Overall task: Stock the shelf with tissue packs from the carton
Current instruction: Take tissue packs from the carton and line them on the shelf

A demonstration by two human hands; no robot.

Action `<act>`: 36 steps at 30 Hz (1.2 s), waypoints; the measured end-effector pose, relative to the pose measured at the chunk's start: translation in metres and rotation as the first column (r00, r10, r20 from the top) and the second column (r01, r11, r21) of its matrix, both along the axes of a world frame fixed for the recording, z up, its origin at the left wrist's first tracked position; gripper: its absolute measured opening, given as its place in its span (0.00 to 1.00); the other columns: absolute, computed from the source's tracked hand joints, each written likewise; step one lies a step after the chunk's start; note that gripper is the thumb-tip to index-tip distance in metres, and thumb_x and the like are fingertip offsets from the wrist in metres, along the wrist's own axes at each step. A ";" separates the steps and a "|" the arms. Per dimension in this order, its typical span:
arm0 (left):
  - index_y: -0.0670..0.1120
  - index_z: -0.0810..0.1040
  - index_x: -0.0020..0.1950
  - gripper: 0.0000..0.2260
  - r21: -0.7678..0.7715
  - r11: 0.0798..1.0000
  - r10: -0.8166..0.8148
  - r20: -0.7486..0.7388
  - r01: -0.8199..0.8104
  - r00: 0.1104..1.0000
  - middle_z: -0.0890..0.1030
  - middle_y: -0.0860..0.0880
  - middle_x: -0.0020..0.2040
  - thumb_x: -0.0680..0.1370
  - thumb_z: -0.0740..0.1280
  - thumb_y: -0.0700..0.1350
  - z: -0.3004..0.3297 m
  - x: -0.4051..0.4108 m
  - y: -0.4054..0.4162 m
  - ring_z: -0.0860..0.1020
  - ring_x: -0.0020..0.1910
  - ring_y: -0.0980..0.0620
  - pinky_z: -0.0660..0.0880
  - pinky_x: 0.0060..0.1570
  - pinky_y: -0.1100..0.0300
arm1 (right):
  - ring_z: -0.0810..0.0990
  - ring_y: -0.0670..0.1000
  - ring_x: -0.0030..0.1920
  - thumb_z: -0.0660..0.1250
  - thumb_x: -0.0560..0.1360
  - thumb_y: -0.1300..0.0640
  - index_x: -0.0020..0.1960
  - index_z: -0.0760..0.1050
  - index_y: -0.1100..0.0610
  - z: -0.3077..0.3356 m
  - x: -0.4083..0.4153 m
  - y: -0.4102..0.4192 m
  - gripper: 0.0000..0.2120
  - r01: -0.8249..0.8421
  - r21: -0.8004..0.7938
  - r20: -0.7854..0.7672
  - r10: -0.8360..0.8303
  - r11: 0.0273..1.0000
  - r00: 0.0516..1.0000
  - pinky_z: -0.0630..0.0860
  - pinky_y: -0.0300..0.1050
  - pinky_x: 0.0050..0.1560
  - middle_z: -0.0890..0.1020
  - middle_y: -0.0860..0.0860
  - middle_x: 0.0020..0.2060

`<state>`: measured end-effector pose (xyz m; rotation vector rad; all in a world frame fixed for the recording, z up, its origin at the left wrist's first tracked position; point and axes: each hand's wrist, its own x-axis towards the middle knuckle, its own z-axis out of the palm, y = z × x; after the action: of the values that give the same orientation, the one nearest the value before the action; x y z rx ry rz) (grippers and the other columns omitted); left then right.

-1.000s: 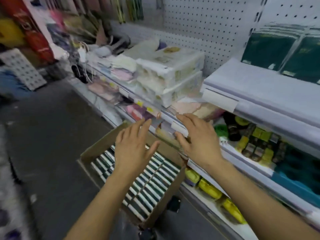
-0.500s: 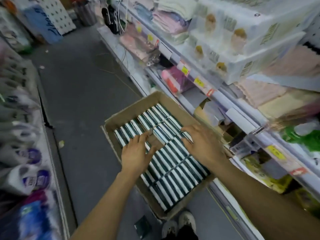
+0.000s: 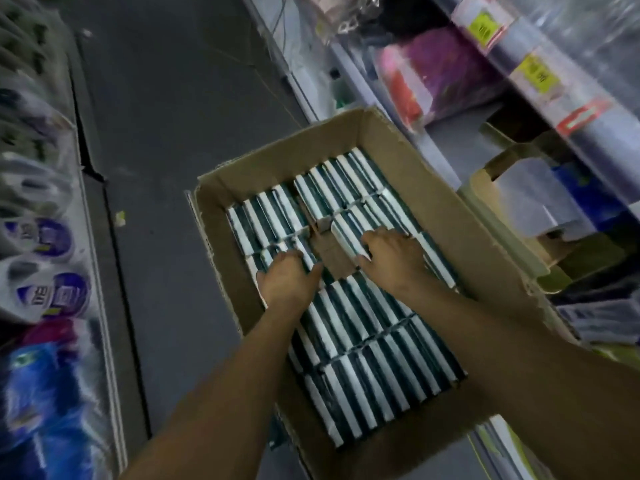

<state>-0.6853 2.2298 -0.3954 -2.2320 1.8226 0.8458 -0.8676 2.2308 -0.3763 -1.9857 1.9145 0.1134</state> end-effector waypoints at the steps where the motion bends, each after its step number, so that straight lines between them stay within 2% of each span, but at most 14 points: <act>1: 0.48 0.77 0.55 0.22 -0.017 1.000 0.006 0.037 -0.005 0.999 0.81 0.47 0.51 0.78 0.60 0.66 -0.004 -0.003 -0.004 0.79 0.52 0.45 0.67 0.61 0.46 | 0.75 0.55 0.57 0.61 0.80 0.48 0.59 0.74 0.56 -0.006 0.003 -0.005 0.14 -0.001 0.004 -0.016 0.001 1.000 1.000 0.70 0.49 0.49 0.76 0.54 0.57; 3: 0.47 0.78 0.54 0.25 -0.074 0.997 0.028 0.108 -0.020 0.994 0.81 0.47 0.52 0.76 0.61 0.68 -0.009 -0.010 -0.008 0.79 0.52 0.45 0.66 0.59 0.48 | 0.74 0.55 0.59 0.61 0.80 0.47 0.61 0.73 0.56 -0.015 0.009 -0.012 0.16 0.002 0.020 -0.055 -0.001 1.000 0.998 0.70 0.51 0.52 0.76 0.54 0.58; 6: 0.44 0.70 0.70 0.34 -0.110 0.993 0.064 0.185 -0.044 0.981 0.74 0.45 0.66 0.76 0.60 0.70 -0.008 -0.020 -0.011 0.75 0.63 0.45 0.64 0.63 0.48 | 0.73 0.55 0.60 0.61 0.79 0.44 0.64 0.70 0.58 -0.023 0.015 -0.020 0.21 0.037 0.020 -0.110 -0.034 0.999 0.993 0.70 0.51 0.51 0.75 0.56 0.60; 8: 0.43 0.65 0.74 0.39 -0.094 0.993 0.088 0.208 -0.069 0.974 0.70 0.44 0.70 0.75 0.60 0.71 -0.009 -0.024 -0.012 0.72 0.67 0.45 0.63 0.65 0.48 | 0.73 0.56 0.61 0.62 0.78 0.42 0.66 0.68 0.59 -0.026 0.018 -0.022 0.25 0.062 0.031 -0.155 -0.057 0.998 0.986 0.71 0.51 0.50 0.75 0.56 0.60; 10: 0.42 0.65 0.75 0.40 -0.041 0.997 0.077 0.251 -0.069 0.965 0.68 0.43 0.72 0.75 0.60 0.72 -0.012 -0.025 -0.016 0.72 0.68 0.45 0.63 0.66 0.47 | 0.74 0.56 0.60 0.62 0.77 0.39 0.65 0.69 0.59 -0.030 0.019 -0.021 0.27 0.062 0.046 -0.219 -0.050 0.997 0.974 0.70 0.50 0.48 0.75 0.57 0.60; 13: 0.45 0.75 0.67 0.33 0.022 0.999 0.022 0.294 -0.030 0.955 0.69 0.44 0.72 0.76 0.61 0.70 -0.012 -0.024 -0.023 0.72 0.67 0.45 0.63 0.66 0.47 | 0.75 0.55 0.57 0.64 0.77 0.43 0.59 0.73 0.58 -0.038 0.019 -0.019 0.20 0.061 0.041 -0.235 -0.050 0.997 0.971 0.67 0.47 0.41 0.75 0.56 0.60; 16: 0.44 0.76 0.64 0.28 0.038 0.991 0.118 0.192 -0.128 0.974 0.74 0.45 0.68 0.76 0.65 0.65 0.000 -0.022 -0.027 0.76 0.63 0.44 0.67 0.62 0.50 | 0.75 0.54 0.55 0.65 0.77 0.46 0.56 0.75 0.57 -0.032 0.016 -0.018 0.16 0.122 0.028 -0.109 -0.119 0.992 0.987 0.67 0.45 0.39 0.75 0.55 0.58; 19: 0.43 0.79 0.50 0.20 0.054 0.944 0.328 -0.093 -0.325 0.940 0.81 0.44 0.54 0.75 0.69 0.61 0.009 -0.019 -0.025 0.81 0.51 0.44 0.75 0.45 0.55 | 0.75 0.55 0.57 0.63 0.77 0.45 0.61 0.72 0.57 -0.012 0.011 -0.009 0.19 0.191 -0.011 0.020 -0.190 0.982 0.981 0.67 0.46 0.40 0.74 0.55 0.59; 22: 0.45 0.73 0.40 0.16 0.072 0.877 0.460 -0.411 -0.475 0.787 0.80 0.42 0.47 0.74 0.71 0.56 0.028 -0.018 -0.013 0.80 0.44 0.42 0.74 0.40 0.56 | 0.77 0.57 0.53 0.61 0.77 0.45 0.63 0.69 0.57 0.017 0.005 0.012 0.20 0.260 -0.072 0.135 -0.249 0.963 0.959 0.70 0.48 0.43 0.75 0.55 0.57; 24: 0.45 0.72 0.43 0.12 0.146 0.837 0.506 -0.576 -0.528 0.642 0.80 0.44 0.44 0.77 0.70 0.51 0.051 -0.020 0.002 0.79 0.42 0.45 0.76 0.41 0.56 | 0.78 0.58 0.46 0.62 0.77 0.45 0.59 0.68 0.56 0.038 0.003 0.031 0.17 0.287 -0.143 0.207 -0.255 0.947 0.945 0.71 0.49 0.41 0.78 0.54 0.50; 27: 0.46 0.72 0.48 0.06 0.275 0.802 0.537 -0.722 -0.531 0.437 0.81 0.42 0.49 0.79 0.66 0.47 0.089 -0.023 0.027 0.81 0.46 0.43 0.81 0.48 0.47 | 0.79 0.57 0.39 0.66 0.77 0.48 0.57 0.67 0.54 0.073 -0.002 0.068 0.15 0.313 -0.240 0.317 -0.230 0.919 0.920 0.73 0.50 0.36 0.79 0.52 0.43; 31: 0.47 0.67 0.49 0.07 0.335 0.807 0.520 -0.793 -0.486 0.317 0.79 0.42 0.48 0.79 0.65 0.47 0.138 -0.027 0.063 0.79 0.44 0.44 0.76 0.44 0.47 | 0.81 0.56 0.39 0.71 0.75 0.53 0.59 0.70 0.52 0.113 -0.011 0.123 0.16 0.335 -0.379 0.385 -0.182 0.863 0.905 0.76 0.52 0.31 0.79 0.51 0.56; 33: 0.47 0.71 0.55 0.08 0.399 0.825 0.508 -0.833 -0.402 0.217 0.82 0.45 0.50 0.81 0.64 0.50 0.169 -0.032 0.081 0.82 0.48 0.45 0.80 0.49 0.44 | 0.79 0.53 0.45 0.74 0.71 0.58 0.58 0.71 0.51 0.134 -0.015 0.147 0.19 0.343 -0.469 0.360 -0.178 0.814 0.916 0.77 0.52 0.29 0.75 0.49 0.64; 36: 0.50 0.76 0.65 0.23 0.408 0.881 0.448 -0.883 -0.240 0.143 0.84 0.46 0.56 0.76 0.66 0.62 0.209 -0.042 0.101 0.83 0.55 0.44 0.81 0.51 0.41 | 0.78 0.52 0.51 0.74 0.67 0.64 0.58 0.68 0.48 0.170 -0.021 0.177 0.25 0.375 -0.530 0.349 -0.208 0.761 0.914 0.79 0.51 0.30 0.70 0.49 0.69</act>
<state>-0.7270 2.3305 -0.1869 -2.0728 1.2174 2.9361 -0.8889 2.4075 -0.2061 -1.8583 2.2135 -0.9039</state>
